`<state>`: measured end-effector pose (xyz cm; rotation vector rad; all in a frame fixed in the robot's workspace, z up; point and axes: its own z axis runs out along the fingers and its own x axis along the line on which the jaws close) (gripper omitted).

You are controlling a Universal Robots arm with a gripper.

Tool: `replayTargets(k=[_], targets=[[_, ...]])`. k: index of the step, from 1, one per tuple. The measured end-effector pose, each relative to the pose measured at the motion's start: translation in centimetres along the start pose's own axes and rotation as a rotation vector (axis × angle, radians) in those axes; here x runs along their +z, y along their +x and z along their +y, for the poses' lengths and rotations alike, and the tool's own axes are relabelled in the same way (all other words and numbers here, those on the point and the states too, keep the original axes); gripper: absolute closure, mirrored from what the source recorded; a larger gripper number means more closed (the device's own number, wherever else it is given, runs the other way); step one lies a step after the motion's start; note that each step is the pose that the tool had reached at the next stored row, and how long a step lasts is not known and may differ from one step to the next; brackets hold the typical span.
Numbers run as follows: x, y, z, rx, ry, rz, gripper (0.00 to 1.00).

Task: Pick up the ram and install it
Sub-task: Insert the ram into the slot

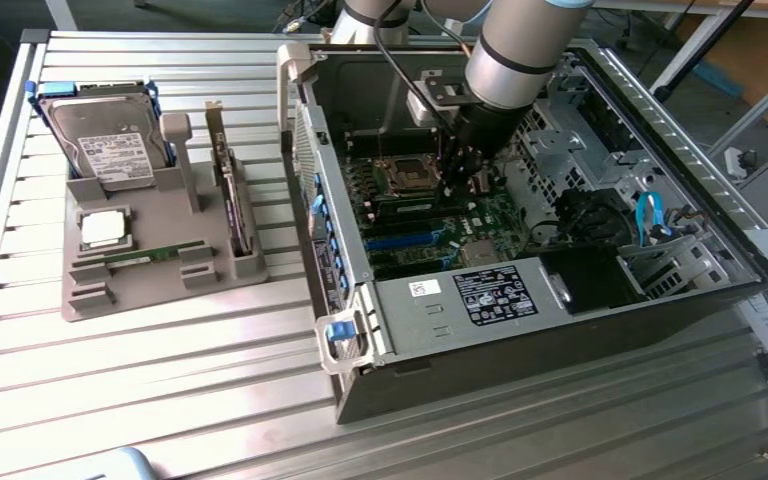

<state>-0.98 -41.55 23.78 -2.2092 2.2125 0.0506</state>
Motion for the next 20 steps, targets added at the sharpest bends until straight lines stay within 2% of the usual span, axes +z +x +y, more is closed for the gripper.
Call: replayTargets(k=[20], targets=[[-0.17,-0.01,0.00,0.000,0.0000,0.0000,0.88]])
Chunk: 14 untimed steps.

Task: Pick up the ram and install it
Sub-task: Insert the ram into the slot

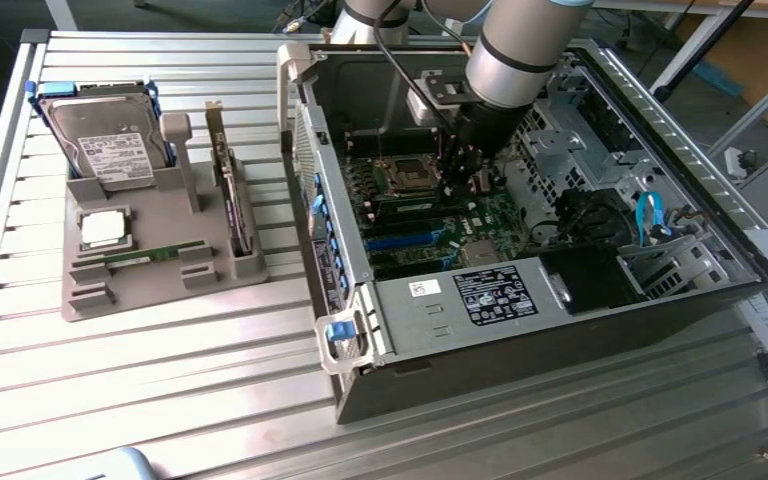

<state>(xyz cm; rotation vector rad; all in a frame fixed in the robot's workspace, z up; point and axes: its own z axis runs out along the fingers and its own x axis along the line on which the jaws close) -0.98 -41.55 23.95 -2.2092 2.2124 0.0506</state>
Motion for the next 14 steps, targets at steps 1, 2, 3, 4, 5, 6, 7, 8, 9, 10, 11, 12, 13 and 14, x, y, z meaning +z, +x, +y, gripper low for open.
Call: replayTargets(k=[1,2,3,4,5,6,7,8,9,10,11,12,13,14], targets=[[0.00,0.00,0.00,0.000,0.0000,0.0002,0.88],[0.00,0.00,0.00,0.000,-0.0001,0.0003,0.88],[0.01,0.00,0.00,0.000,-0.0001,0.0003,0.88],[0.02,0.00,0.00,0.000,-0.0001,0.0003,0.88],[0.04,0.01,0.00,0.000,-0.0001,0.0001,0.88],[0.05,0.00,0.00,0.000,-0.0001,0.0001,0.88],[0.06,0.00,0.00,0.000,-0.0001,0.0001,0.88],[0.08,0.01,0.00,0.000,-0.0001,0.0001,0.88],[0.09,0.01,0.00,0.000,-0.0001,0.0001,0.88],[0.12,0.00,0.00,0.000,0.0001,-0.0001,0.88],[0.13,0.00,0.00,0.000,0.0001,0.0000,0.88],[0.13,0.01,0.00,0.000,0.0001,0.0001,0.88],[0.13,0.01,0.00,0.000,0.0000,0.0001,0.88],[0.13,0.01,0.00,0.000,0.0000,0.0000,0.88]])
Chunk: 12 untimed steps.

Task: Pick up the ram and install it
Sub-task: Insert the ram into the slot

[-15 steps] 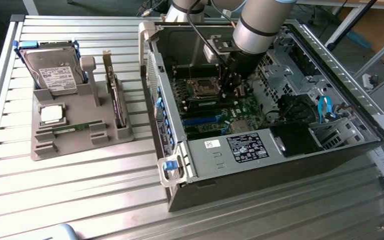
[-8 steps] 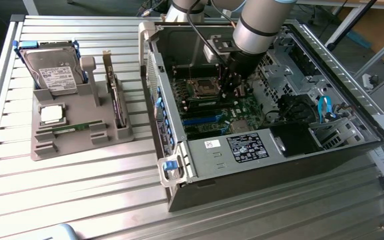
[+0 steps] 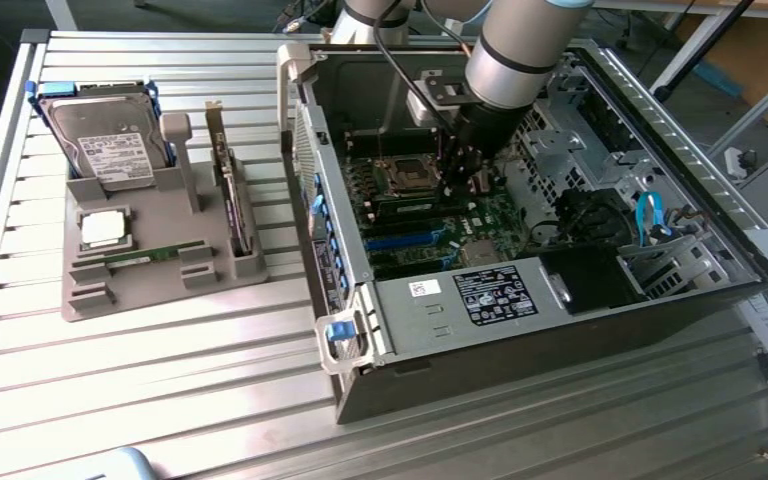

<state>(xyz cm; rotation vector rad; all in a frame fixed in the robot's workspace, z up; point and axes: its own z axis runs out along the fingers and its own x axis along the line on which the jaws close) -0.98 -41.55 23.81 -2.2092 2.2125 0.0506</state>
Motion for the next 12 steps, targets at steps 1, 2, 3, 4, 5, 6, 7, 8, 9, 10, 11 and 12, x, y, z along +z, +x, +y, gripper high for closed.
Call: replayTargets(k=[1,2,3,4,5,6,7,8,9,10,11,12], targets=[[0.03,0.00,0.00,0.000,0.0000,0.0000,0.88],[0.05,0.00,0.00,0.000,0.0000,0.0000,0.88],[0.06,0.00,0.00,0.000,0.0000,0.0000,0.88],[0.08,0.00,0.00,0.000,0.0000,0.0000,0.88],[0.10,0.00,0.00,0.000,0.0000,0.0000,0.88],[0.12,0.00,0.00,0.000,0.0000,0.0000,0.88],[0.15,0.00,0.00,0.000,0.0001,-0.0001,0.88],[0.19,0.01,0.00,0.000,0.0001,-0.0002,0.88],[0.23,0.01,-0.01,0.000,0.0002,-0.0002,0.88],[0.27,0.01,0.00,0.000,0.0003,-0.0001,0.88],[0.33,0.01,-0.01,0.000,0.0004,0.0000,0.88],[0.37,0.01,-0.01,0.000,0.0005,0.0000,0.88]])
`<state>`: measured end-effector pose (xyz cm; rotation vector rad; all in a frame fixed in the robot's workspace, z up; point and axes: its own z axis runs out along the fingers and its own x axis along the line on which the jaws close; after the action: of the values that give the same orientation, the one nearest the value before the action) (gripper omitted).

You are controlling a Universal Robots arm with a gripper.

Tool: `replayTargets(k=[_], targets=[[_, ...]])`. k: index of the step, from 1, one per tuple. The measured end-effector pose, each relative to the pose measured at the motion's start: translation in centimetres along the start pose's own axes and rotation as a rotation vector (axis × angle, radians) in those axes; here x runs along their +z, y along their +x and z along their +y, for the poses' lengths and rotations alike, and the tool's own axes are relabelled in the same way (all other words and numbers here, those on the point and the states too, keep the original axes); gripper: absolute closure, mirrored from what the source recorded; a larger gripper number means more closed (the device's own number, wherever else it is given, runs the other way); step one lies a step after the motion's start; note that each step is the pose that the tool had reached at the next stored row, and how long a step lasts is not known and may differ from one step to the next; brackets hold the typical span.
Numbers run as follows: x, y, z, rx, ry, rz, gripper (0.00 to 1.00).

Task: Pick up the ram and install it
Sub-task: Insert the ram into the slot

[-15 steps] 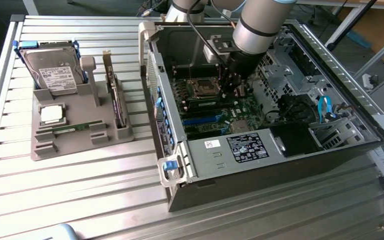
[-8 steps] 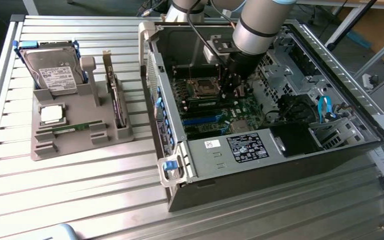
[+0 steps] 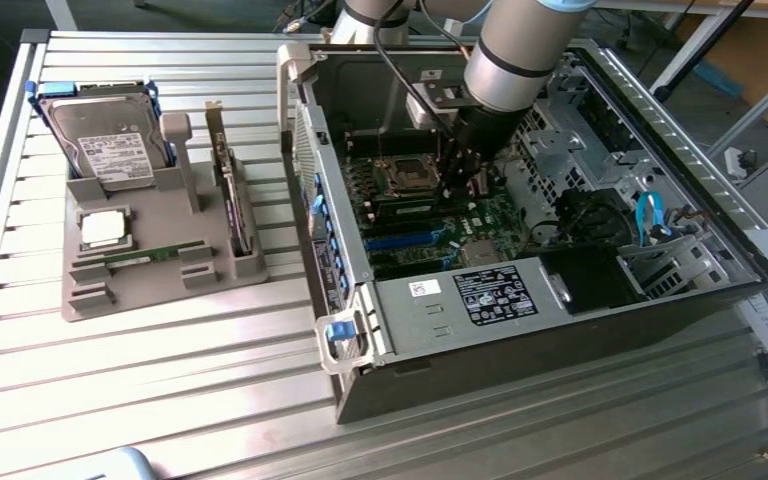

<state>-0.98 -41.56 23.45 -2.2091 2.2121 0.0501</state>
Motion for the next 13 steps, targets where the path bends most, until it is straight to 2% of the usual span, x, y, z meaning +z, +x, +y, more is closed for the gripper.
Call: replayTargets(k=[10,11,13], targets=[[0.02,0.00,0.00,0.000,0.0001,-0.0002,0.87],[0.02,0.00,0.00,0.000,0.0001,-0.0001,0.81],[0.02,0.00,0.00,0.000,0.0000,0.0000,0.81]])
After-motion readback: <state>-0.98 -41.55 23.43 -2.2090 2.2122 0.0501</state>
